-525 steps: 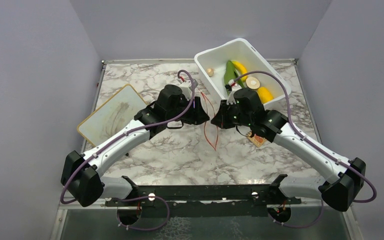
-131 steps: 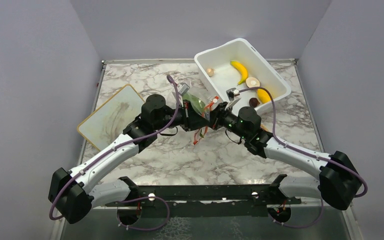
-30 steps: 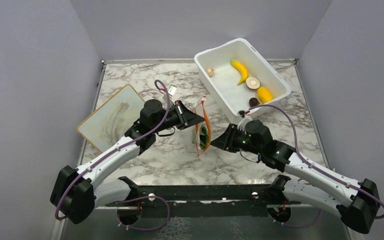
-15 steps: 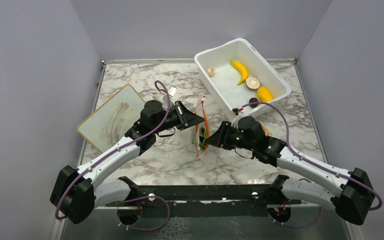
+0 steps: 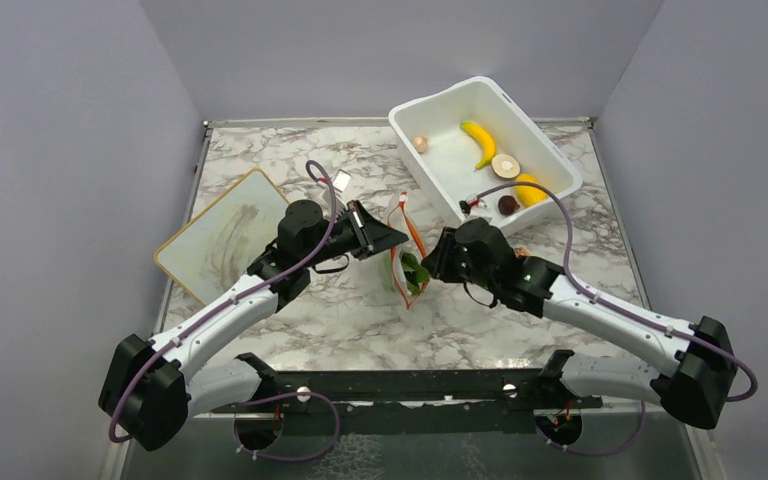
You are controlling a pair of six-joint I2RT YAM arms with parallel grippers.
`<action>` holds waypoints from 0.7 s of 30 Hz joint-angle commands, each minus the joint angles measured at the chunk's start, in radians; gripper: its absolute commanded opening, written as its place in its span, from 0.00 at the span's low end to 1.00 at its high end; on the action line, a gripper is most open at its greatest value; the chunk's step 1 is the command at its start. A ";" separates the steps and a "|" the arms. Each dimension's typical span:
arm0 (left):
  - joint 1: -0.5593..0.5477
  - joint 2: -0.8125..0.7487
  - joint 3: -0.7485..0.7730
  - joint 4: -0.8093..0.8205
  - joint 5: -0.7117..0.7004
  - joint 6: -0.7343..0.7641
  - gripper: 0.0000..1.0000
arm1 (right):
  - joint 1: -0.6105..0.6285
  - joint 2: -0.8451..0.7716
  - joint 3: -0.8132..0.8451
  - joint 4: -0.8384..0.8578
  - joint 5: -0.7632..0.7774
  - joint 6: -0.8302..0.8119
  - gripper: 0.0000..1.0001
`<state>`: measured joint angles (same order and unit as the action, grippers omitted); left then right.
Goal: Place the food in the zip-top bag and seal the zipper
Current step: Place the fake vegetable in the zipper food storage bag.
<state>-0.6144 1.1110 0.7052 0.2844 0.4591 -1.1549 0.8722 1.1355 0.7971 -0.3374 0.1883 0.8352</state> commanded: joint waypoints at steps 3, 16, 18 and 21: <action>0.004 -0.037 0.050 -0.054 -0.040 0.077 0.00 | 0.026 -0.101 0.107 -0.088 0.339 -0.186 0.27; 0.004 -0.018 0.047 0.008 -0.001 0.029 0.00 | 0.025 -0.151 0.004 0.153 -0.091 -0.184 0.27; 0.004 -0.014 0.056 0.007 0.006 0.027 0.00 | 0.026 -0.149 0.005 0.141 -0.163 -0.153 0.26; 0.004 -0.009 0.071 0.011 0.011 0.023 0.00 | 0.026 -0.157 -0.003 0.134 -0.237 -0.118 0.27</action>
<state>-0.6144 1.0988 0.7254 0.2462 0.4454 -1.1206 0.8913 0.9947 0.8021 -0.2607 0.1307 0.6598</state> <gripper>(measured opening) 0.013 0.260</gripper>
